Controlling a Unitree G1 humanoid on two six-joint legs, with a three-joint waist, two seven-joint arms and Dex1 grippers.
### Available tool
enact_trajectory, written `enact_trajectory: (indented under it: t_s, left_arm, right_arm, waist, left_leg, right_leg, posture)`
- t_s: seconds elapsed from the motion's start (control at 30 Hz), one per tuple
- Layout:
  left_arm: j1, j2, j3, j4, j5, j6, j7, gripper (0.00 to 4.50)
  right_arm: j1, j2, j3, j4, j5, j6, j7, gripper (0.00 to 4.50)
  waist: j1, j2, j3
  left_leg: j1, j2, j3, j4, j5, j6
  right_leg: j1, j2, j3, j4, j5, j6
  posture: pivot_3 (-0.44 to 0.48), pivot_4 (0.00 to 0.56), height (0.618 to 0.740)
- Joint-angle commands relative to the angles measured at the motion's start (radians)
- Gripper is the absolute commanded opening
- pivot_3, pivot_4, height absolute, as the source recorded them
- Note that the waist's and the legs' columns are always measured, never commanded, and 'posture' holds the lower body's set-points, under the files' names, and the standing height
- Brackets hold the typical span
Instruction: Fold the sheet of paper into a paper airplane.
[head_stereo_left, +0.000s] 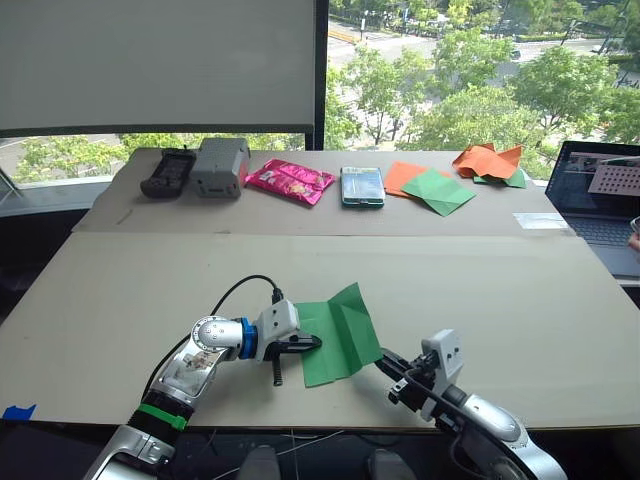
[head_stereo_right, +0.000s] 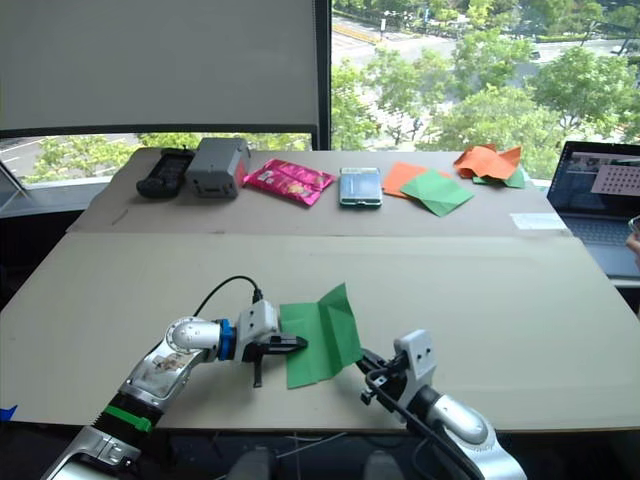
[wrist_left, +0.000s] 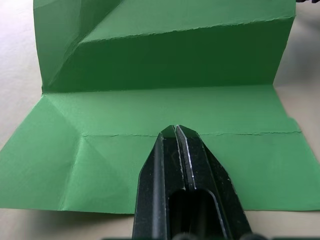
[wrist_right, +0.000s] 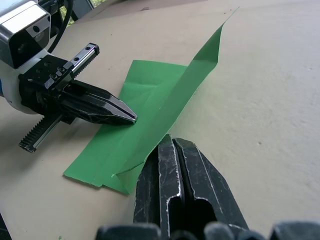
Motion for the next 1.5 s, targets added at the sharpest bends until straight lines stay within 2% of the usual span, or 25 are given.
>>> enact_trajectory:
  t_s: [0.03, 0.23, 0.37, 0.63, 0.8, 0.9, 0.97, 1.27, 1.5]
  left_arm:
    - [-0.009, 0.004, 0.003, 0.002, 0.005, 0.012, -0.002, 0.0]
    - [-0.001, 0.015, 0.01, -0.013, 0.005, 0.02, 0.002, 0.0]
    - [0.005, 0.031, 0.035, -0.036, -0.002, 0.037, 0.014, 0.0]
    - [0.034, 0.088, 0.133, -0.1, -0.057, 0.098, 0.026, 0.0]
    - [0.049, 0.129, 0.246, -0.224, -0.205, 0.243, 0.012, 0.0]
    - [0.012, 0.098, 0.316, -0.282, -0.356, 0.374, 0.024, 0.0]
    - [0.001, 0.071, 0.312, -0.282, -0.384, 0.405, 0.034, 0.0]
    - [0.048, 0.026, 0.15, -0.156, -0.245, 0.285, 0.022, 0.0]
    - [0.054, 0.043, 0.114, -0.097, -0.163, 0.206, 0.021, 0.0]
  right_arm:
    - [-0.052, 0.0, 0.027, 0.011, 0.006, -0.009, 0.027, 0.01]
    - [-0.181, 0.0, 0.128, 0.094, -0.034, 0.002, 0.068, 0.01]
    - [-0.24, -0.041, 0.187, 0.145, -0.084, 0.06, 0.078, 0.01]
    - [-0.311, -0.061, 0.247, 0.23, -0.149, 0.124, 0.075, 0.01]
    - [-0.335, -0.045, 0.264, 0.273, -0.177, 0.131, 0.064, 0.01]
    - [-0.344, -0.041, 0.266, 0.281, -0.183, 0.136, 0.067, 0.01]
    - [-0.348, -0.04, 0.269, 0.284, -0.186, 0.135, 0.069, 0.01]
    - [-0.364, -0.036, 0.267, 0.284, -0.193, 0.145, 0.064, 0.01]
    - [-0.399, -0.064, 0.264, 0.265, -0.198, 0.133, 0.086, 0.01]
  waist:
    - [-0.001, 0.0, 0.0]
    - [-0.002, 0.0, 0.0]
    - [-0.002, 0.0, 0.0]
    - [-0.009, -0.004, 0.0]
    - [-0.019, -0.006, -0.001]
    - [-0.02, -0.007, -0.001]
    - [-0.019, -0.007, -0.001]
    - [-0.024, -0.008, -0.003]
    - [-0.02, -0.008, -0.002]
  left_leg:
    - [0.0, 0.0, 0.0, 0.0, 0.0, 0.0]
    - [0.0, 0.0, 0.0, 0.0, 0.0, 0.0]
    - [0.0, 0.0, 0.0, 0.0, 0.0, 0.0]
    - [0.002, 0.0, -0.001, 0.0, 0.0, 0.0]
    - [0.006, 0.0, -0.001, -0.001, 0.0, 0.0]
    - [0.006, 0.0, -0.001, -0.001, 0.0, 0.0]
    - [0.006, 0.0, -0.001, -0.001, 0.0, 0.0]
    - [0.007, 0.0, -0.002, -0.001, 0.0, 0.0]
    - [0.007, 0.0, -0.002, -0.001, 0.0, 0.0]
  right_leg:
    - [0.0, 0.0, 0.0, 0.0, 0.0, 0.0]
    - [0.0, 0.0, 0.0, 0.0, 0.0, 0.0]
    - [0.0, 0.001, 0.0, 0.001, 0.0, 0.0]
    - [-0.002, 0.001, 0.0, 0.01, 0.0, 0.0]
    - [-0.002, 0.001, 0.0, 0.013, -0.002, 0.0]
    - [-0.002, 0.001, 0.0, 0.013, -0.002, 0.0]
    - [-0.001, 0.001, 0.0, 0.013, -0.002, 0.0]
    - [-0.001, 0.002, 0.0, 0.014, -0.002, 0.0]
    - [-0.001, 0.001, 0.0, 0.013, -0.002, -0.001]
  posture:
    - [0.0, 0.15, 0.718]
    - [0.0, 0.15, 0.718]
    - [0.0, 0.15, 0.718]
    - [0.0, 0.15, 0.718]
    - [0.0, 0.15, 0.718]
    - [0.0, 0.15, 0.718]
    - [0.0, 0.15, 0.718]
    - [0.0, 0.15, 0.718]
    - [0.0, 0.15, 0.718]
